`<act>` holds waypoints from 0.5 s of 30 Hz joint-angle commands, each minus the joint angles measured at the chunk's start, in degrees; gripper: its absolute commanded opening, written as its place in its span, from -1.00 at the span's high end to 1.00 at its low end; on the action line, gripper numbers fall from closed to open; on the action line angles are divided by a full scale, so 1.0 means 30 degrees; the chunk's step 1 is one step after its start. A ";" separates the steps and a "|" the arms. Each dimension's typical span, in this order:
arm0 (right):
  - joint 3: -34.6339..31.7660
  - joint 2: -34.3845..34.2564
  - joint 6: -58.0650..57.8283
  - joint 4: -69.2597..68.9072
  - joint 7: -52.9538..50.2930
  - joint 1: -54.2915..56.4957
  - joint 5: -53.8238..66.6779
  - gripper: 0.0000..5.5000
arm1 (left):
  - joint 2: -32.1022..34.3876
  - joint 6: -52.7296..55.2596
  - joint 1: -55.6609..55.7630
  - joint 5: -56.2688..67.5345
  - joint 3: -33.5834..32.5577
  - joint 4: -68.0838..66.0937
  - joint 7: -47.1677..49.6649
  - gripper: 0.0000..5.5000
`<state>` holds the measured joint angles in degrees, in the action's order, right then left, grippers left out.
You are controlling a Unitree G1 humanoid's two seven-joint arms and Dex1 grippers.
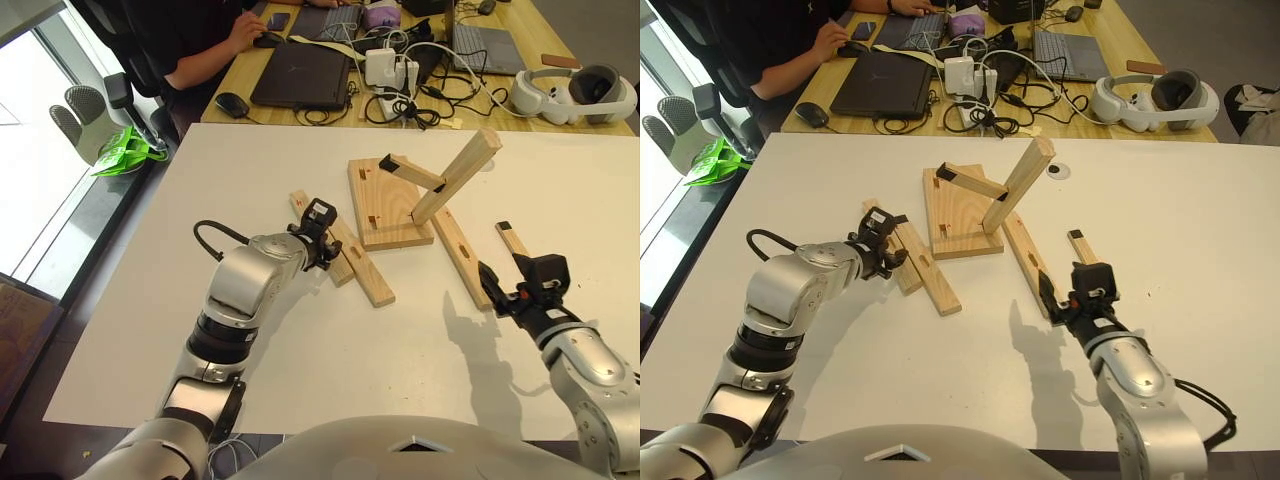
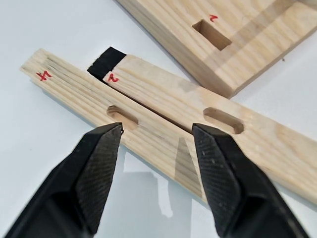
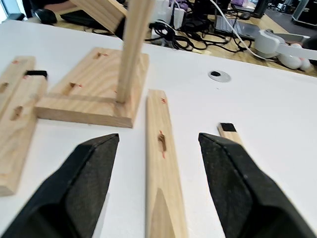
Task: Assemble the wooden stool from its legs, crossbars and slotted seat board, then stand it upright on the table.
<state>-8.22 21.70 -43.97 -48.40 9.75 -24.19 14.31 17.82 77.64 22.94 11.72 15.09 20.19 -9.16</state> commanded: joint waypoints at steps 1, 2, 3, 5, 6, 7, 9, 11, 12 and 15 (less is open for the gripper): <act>-0.2280 0.1018 0.0201 0.0836 0.1611 -0.1136 0.0657 -0.09 | -0.0597 0.0009 0.0084 -0.0529 -0.0281 0.1071 0.0713 0.06; -0.2645 0.1124 -0.0193 0.1135 0.1993 -0.1079 0.1049 -0.09 | -0.0865 -0.0233 0.0152 -0.0729 -0.0367 0.1234 0.1011 0.06; -0.2900 0.1164 -0.0711 0.1367 0.2302 -0.0999 0.1478 -0.09 | -0.1152 -0.0436 0.0207 -0.0887 -0.0499 0.1351 0.1267 0.06; -0.3360 0.1120 -0.1998 0.1775 0.2769 -0.0747 0.2556 -0.16 | -0.1655 -0.0633 0.0305 -0.1165 -0.0814 0.1468 0.1738 0.06; -0.3422 0.1256 -0.2288 0.1898 0.3026 -0.0693 0.2858 -0.20 | -0.1837 -0.0670 0.0340 -0.1264 -0.0960 0.1492 0.1885 0.06; -0.3444 0.1412 -0.2460 0.2009 0.3277 -0.0601 0.3112 -0.27 | -0.1994 -0.0751 0.0362 -0.1351 -0.1124 0.1533 0.2011 0.06; -0.3352 0.1792 -0.2749 0.2228 0.3638 -0.0356 0.3354 -0.38 | -0.2321 -0.0858 0.0397 -0.1498 -0.1427 0.1652 0.2239 0.06; -0.3112 0.2249 -0.2908 0.2757 0.3915 0.0018 0.3292 -0.49 | -0.2784 -0.0961 0.0450 -0.1595 -0.1662 0.1798 0.2480 0.06; -0.2948 0.2489 -0.2957 0.3063 0.4071 0.0225 0.3210 -0.49 | -0.2998 -0.1008 0.0462 -0.1649 -0.1703 0.1854 0.2566 0.06; -0.2279 0.3251 -0.3207 0.4000 0.4467 0.0825 0.2955 -0.49 | -0.3483 -0.1086 0.0534 -0.1818 -0.1672 0.1882 0.2771 0.06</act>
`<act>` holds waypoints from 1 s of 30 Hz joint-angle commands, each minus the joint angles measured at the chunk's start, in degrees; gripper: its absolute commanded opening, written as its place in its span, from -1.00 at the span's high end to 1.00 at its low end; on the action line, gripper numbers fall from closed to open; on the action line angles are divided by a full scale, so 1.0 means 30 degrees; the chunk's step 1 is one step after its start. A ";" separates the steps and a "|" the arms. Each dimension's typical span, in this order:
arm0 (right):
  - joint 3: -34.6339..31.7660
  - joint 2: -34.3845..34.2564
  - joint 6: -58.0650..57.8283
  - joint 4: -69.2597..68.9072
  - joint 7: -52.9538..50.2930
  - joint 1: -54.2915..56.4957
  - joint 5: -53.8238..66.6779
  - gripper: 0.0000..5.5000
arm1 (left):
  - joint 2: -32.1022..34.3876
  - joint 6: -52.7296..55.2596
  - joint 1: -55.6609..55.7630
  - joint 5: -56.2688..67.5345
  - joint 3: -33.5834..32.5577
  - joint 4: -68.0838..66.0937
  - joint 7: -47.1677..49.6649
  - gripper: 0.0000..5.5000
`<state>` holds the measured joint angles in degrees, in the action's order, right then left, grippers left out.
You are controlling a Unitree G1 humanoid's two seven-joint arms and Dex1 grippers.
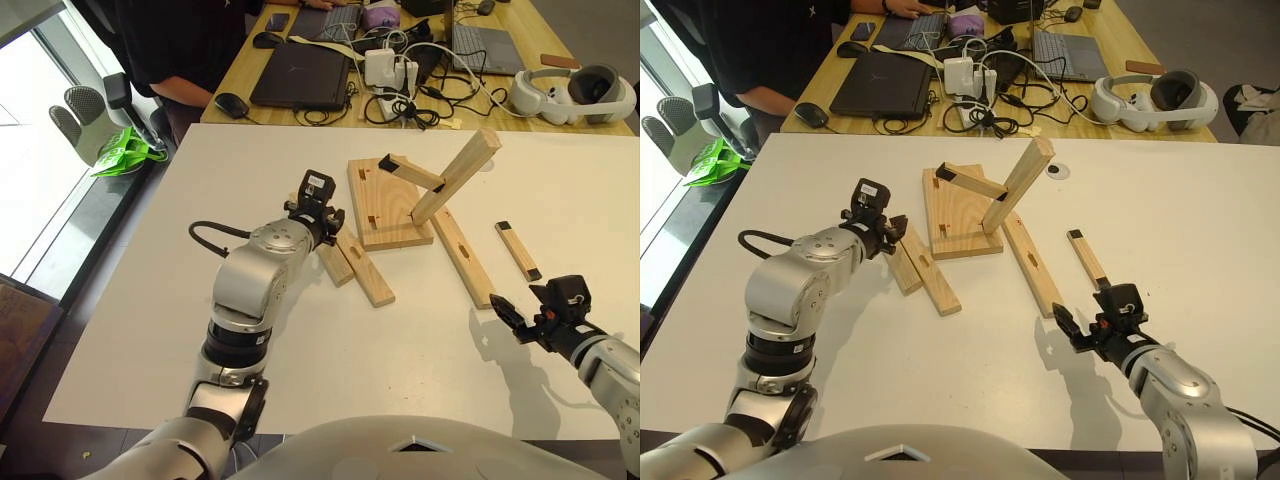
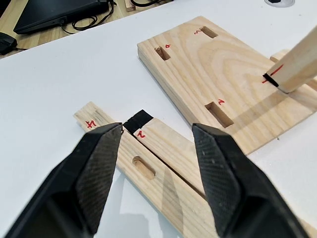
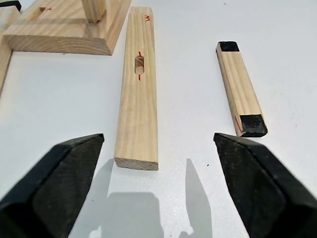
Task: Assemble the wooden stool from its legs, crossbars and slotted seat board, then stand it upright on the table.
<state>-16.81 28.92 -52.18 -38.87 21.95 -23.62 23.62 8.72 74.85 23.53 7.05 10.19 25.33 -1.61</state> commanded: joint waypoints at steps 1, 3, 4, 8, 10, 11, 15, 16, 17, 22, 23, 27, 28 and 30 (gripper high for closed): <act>0.0895 0.1061 -0.0671 0.1090 0.0524 0.0927 -0.0119 -0.49 | -0.0615 -0.0228 0.0410 -0.0319 -0.0091 0.0153 0.0327 0.06; 0.1233 0.1184 -0.1337 0.1397 0.0717 0.1412 0.0186 -0.49 | -0.0836 -0.0343 0.0566 -0.0415 -0.0172 0.0117 0.0399 0.06; 0.1290 0.1140 -0.1775 0.1480 0.0767 0.1676 0.0429 -0.49 | -0.0887 -0.0424 0.0657 -0.0471 -0.0200 0.0092 0.0449 0.06; 0.1483 0.1201 -0.3349 0.1752 0.0931 0.2945 0.1233 -0.49 | -0.0907 -0.0654 0.0783 -0.0712 -0.0240 0.0113 0.0604 0.06; 0.1610 0.1349 -0.3916 0.1903 0.0888 0.3479 0.1387 -0.49 | -0.0983 -0.0771 0.0763 -0.0845 -0.0229 0.0134 0.0720 0.06; 0.1650 0.1412 -0.4170 0.1954 0.0878 0.3685 0.1456 -0.42 | -0.1043 -0.0814 0.0762 -0.0927 -0.0240 0.0133 0.0758 0.06; 0.1825 0.1710 -0.5051 0.1992 0.0733 0.4067 0.1497 -0.20 | -0.1088 -0.0973 0.0764 -0.1169 -0.0362 0.0143 0.0872 0.06; 0.1853 0.1771 -0.5222 0.2008 0.0710 0.4089 0.1461 -0.16 | -0.1054 -0.1011 0.0769 -0.1215 -0.0416 0.0151 0.0888 0.06; 0.1872 0.1835 -0.5381 0.2020 0.0685 0.4094 0.1431 -0.08 | -0.1021 -0.1046 0.0781 -0.1251 -0.0462 0.0157 0.0897 0.06; 0.1987 0.2042 -0.6231 0.2074 0.0658 0.4152 0.1518 0.23 | -0.0901 -0.1263 0.0832 -0.1412 -0.0642 0.0084 0.0893 0.06; 0.2025 0.2046 -0.6320 0.2082 0.0653 0.4177 0.1500 0.26 | -0.0900 -0.1318 0.0830 -0.1456 -0.0642 0.0062 0.0889 0.06; 0.2036 0.1524 -0.6156 0.2262 0.0326 0.4674 0.1336 0.27 | -0.0827 -0.1548 0.0797 -0.1692 -0.0486 -0.0032 0.0829 0.06; 0.1972 0.1279 -0.5952 0.2295 0.0159 0.4896 0.1278 0.27 | -0.0756 -0.1606 0.0769 -0.1753 -0.0385 -0.0024 0.0812 0.06; 0.1669 0.0707 -0.5576 0.2287 -0.0145 0.5392 0.1362 0.27 | -0.0648 -0.1689 0.0738 -0.1849 -0.0237 -0.0017 0.0784 0.06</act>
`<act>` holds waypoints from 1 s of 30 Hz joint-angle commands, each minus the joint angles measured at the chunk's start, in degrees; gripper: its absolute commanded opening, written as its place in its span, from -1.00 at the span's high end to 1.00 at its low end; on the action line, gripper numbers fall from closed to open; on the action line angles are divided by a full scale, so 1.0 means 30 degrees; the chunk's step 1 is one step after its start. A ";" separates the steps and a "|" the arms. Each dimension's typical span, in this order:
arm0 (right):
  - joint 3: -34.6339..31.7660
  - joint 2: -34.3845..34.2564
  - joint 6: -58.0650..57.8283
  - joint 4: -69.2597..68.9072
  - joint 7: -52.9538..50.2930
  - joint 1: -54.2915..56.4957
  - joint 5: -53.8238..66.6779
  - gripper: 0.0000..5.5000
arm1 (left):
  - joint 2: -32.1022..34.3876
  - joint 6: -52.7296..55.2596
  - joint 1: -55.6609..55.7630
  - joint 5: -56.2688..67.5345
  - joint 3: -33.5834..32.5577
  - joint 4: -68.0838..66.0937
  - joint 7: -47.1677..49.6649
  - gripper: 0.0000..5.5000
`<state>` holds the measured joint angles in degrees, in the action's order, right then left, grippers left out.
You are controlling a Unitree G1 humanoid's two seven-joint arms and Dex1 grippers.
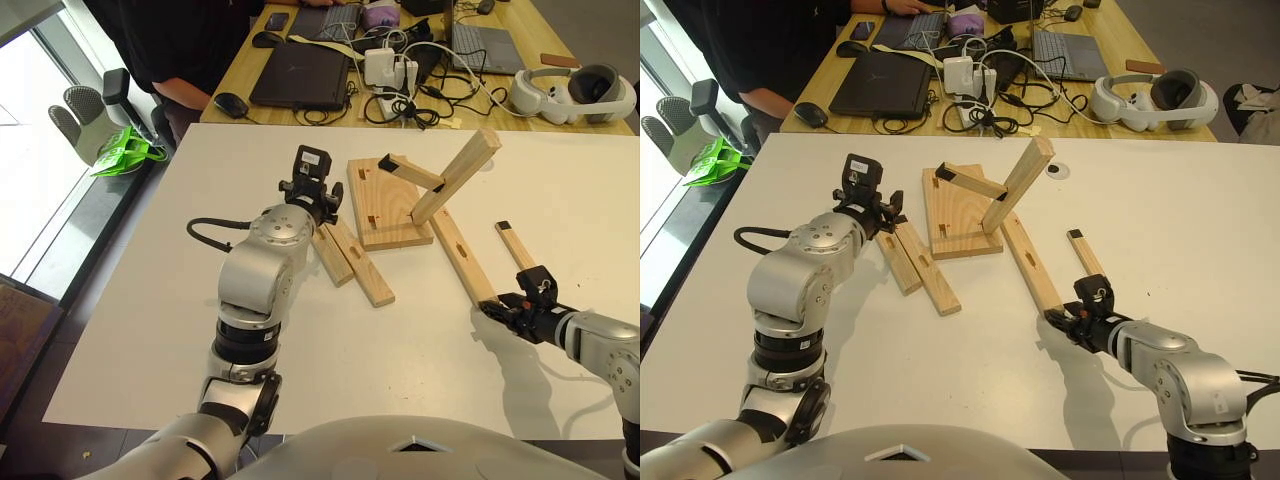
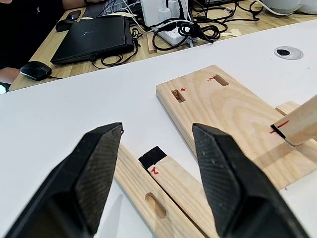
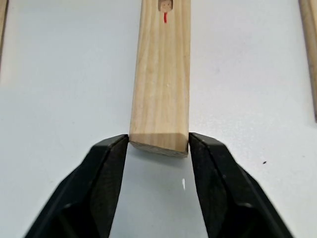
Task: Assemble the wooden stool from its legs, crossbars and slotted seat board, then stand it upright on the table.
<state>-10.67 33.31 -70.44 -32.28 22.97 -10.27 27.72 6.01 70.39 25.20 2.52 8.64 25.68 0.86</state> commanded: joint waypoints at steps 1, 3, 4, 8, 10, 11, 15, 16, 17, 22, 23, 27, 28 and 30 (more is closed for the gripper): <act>-0.0895 -0.1418 0.0728 0.0086 -0.0770 0.1508 0.0232 0.27 | 0.0356 -0.0256 0.0161 -0.0433 0.0370 -0.0104 -0.0051 0.06; -0.1983 -0.2762 0.0897 0.0157 -0.1425 0.2850 0.0820 0.27 | 0.0551 -0.0403 0.0074 -0.0627 0.0481 -0.0055 -0.0052 0.06; -0.2547 -0.3470 0.0911 0.0197 -0.1804 0.3556 0.1137 0.27 | 0.0645 -0.0500 0.0001 -0.0719 0.0536 -0.0031 -0.0035 0.06; -0.4440 -0.6093 0.0827 0.0547 -0.3679 0.6064 0.2319 0.27 | 0.0914 -0.0951 -0.0219 -0.1178 0.0714 -0.0019 0.0100 0.06; -0.4813 -0.6660 0.0955 0.0496 -0.4296 0.6619 0.2507 0.27 | 0.1015 -0.1144 -0.0218 -0.1367 0.0769 -0.0075 0.0040 0.06; -0.4883 -0.6782 0.1187 0.0487 -0.4532 0.6869 0.2492 0.27 | 0.1076 -0.1213 -0.0232 -0.1419 0.0736 -0.0079 0.0007 0.06; -0.4861 -0.6782 0.2351 0.0671 -0.4899 0.7831 0.2381 0.27 | 0.1116 -0.1390 -0.0369 -0.1645 0.0569 -0.0080 -0.0035 0.06; -0.4742 -0.6554 0.2778 0.0743 -0.4853 0.8005 0.2212 0.27 | 0.1090 -0.1454 -0.0382 -0.1693 0.0568 -0.0092 -0.0026 0.06; -0.4591 -0.6300 0.3190 0.0832 -0.4782 0.8172 0.2052 0.27 | 0.1078 -0.1507 -0.0410 -0.1732 0.0557 -0.0086 -0.0006 0.06; -0.4291 -0.4656 0.5320 0.2232 -0.3854 0.9891 0.1591 0.28 | 0.0918 -0.1975 -0.0269 -0.2026 0.0151 -0.0301 0.0183 0.06; -0.4283 -0.4152 0.5757 0.2761 -0.3375 1.0427 0.1610 0.28 | 0.0896 -0.2114 -0.0222 -0.2057 0.0000 -0.0342 0.0208 0.06; -0.4181 -0.1627 0.8102 0.6310 -0.1404 1.3438 0.0917 0.42 | 0.0905 -0.2772 -0.0233 -0.2149 -0.1150 -0.0202 0.0459 0.06; -0.4099 -0.1087 0.8847 0.7391 -0.1015 1.4183 0.0620 0.50 | 0.0881 -0.2952 -0.0204 -0.2174 -0.1587 -0.0166 0.0579 0.06; -0.3914 -0.0342 1.0113 0.9219 -0.0261 1.5332 0.0181 0.64 | 0.0937 -0.3251 -0.0074 -0.2226 -0.2252 -0.0192 0.0726 0.06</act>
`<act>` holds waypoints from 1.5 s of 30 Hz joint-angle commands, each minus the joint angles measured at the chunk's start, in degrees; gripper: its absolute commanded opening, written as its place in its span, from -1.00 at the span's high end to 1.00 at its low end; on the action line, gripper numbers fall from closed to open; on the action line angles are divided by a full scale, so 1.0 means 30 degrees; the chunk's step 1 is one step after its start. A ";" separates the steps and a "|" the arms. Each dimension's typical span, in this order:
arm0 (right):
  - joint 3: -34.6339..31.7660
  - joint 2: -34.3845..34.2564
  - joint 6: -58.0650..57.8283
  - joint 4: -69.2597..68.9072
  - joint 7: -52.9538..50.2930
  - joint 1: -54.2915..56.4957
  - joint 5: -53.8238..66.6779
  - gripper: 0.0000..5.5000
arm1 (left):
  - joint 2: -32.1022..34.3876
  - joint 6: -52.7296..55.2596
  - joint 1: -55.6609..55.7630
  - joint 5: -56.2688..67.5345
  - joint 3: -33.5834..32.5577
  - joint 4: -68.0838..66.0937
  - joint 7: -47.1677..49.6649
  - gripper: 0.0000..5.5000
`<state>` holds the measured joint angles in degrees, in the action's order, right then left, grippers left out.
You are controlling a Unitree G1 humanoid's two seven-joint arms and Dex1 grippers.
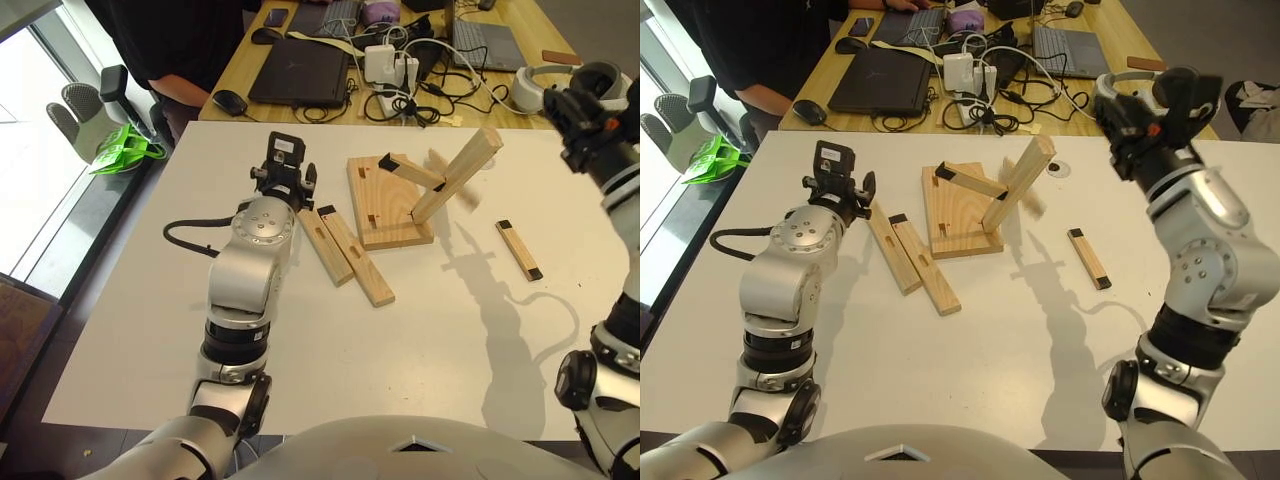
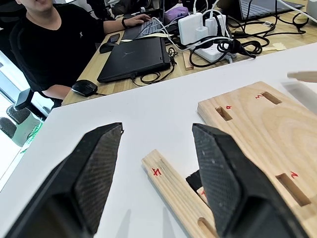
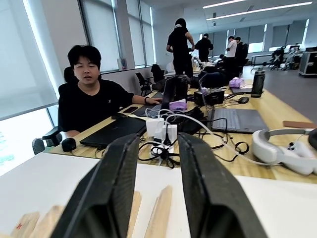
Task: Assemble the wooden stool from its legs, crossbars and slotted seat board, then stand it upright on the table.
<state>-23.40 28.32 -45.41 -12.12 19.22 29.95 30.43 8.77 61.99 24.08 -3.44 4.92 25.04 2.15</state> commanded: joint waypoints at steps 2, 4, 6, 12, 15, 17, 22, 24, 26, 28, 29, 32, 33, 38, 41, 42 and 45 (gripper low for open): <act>0.0550 0.1678 0.2567 0.3508 0.1596 0.2441 -0.0876 0.73 | 0.0065 -0.0618 0.0394 -0.0305 -0.1282 -0.0063 0.0271 0.06; 0.0674 0.1775 0.2830 0.3883 0.1825 0.2247 -0.0925 0.88 | 0.0031 -0.0706 0.0296 -0.0348 -0.1396 0.0005 0.0304 0.06; 0.0812 0.1629 0.2079 0.3574 0.1469 0.0958 -0.1027 0.98 | -0.0087 -0.0786 0.0019 -0.0378 -0.1410 0.0146 0.0385 0.06; 0.2863 0.0809 0.0164 -0.1553 0.1723 -0.7904 -0.1148 0.71 | -0.0698 -0.0751 -0.0678 -0.0573 -0.0661 0.0416 0.0567 0.06; 0.4314 0.2001 0.2183 -0.0404 0.2987 -0.8668 -0.2888 0.51 | -0.0764 -0.0690 -0.0657 -0.0655 -0.0605 0.0461 0.0565 0.06; 0.5472 0.2548 0.3817 0.0765 0.3674 -0.8391 -0.4290 0.36 | -0.0849 -0.0644 -0.0718 -0.0685 -0.0552 0.0500 0.0552 0.06; 0.7024 0.1656 0.7270 0.6732 0.3703 -0.4789 -0.6563 0.34 | -0.0846 -0.0516 -0.0480 -0.0577 -0.0090 0.0259 0.0143 0.06; 0.6934 0.0996 0.8578 0.9862 0.3151 -0.3045 -0.7054 0.34 | -0.0714 -0.0509 -0.0241 -0.0521 0.0023 0.0057 -0.0113 0.06; 0.6579 0.0347 0.9644 1.2575 0.2593 -0.1588 -0.7197 0.26 | -0.0561 -0.0441 -0.0138 -0.0490 0.0103 -0.0017 -0.0375 0.06; 0.6218 -0.0267 1.0286 1.5129 0.2293 -0.0415 -0.7052 0.15 | -0.0533 -0.0383 0.0018 -0.0495 0.0313 -0.0151 -0.0579 0.06; 0.6043 -0.0463 1.0558 1.6279 0.2171 0.0009 -0.7023 0.10 | -0.0541 -0.0361 0.0122 -0.0499 0.0397 -0.0230 -0.0657 0.06; 0.5638 -0.0843 1.0782 1.9436 0.3079 0.1110 -0.6653 -0.12 | -0.0481 -0.0339 0.0403 -0.0504 0.0560 -0.0464 -0.0923 0.06; 0.5657 -0.0919 1.0490 2.0308 0.3877 0.1426 -0.6488 -0.20 | -0.0455 -0.0344 0.0540 -0.0503 0.0621 -0.0577 -0.1033 0.06; 0.5551 -0.0871 1.1096 2.3647 0.5810 0.2993 -0.6692 -0.27 | -0.0518 -0.0506 0.1126 -0.0525 0.0999 -0.1107 -0.1366 0.06; 0.5799 -0.0773 1.1476 2.4964 0.5854 0.3799 -0.7258 -0.27 | -0.0666 -0.0561 0.1235 -0.0584 0.1114 -0.1248 -0.1355 0.06; 0.6077 -0.0775 1.1434 2.5473 0.5761 0.4079 -0.7663 -0.27 | -0.0709 -0.0570 0.1169 -0.0607 0.1125 -0.1247 -0.1329 0.06; 0.6492 -0.0867 1.1139 2.6682 0.5438 0.4735 -0.8458 -0.27 | -0.0807 -0.0607 0.1101 -0.0647 0.1171 -0.1324 -0.1283 0.06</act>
<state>-4.59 25.37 -11.22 65.97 36.40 41.96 6.69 6.60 60.15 26.62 -5.01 8.09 21.70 -1.83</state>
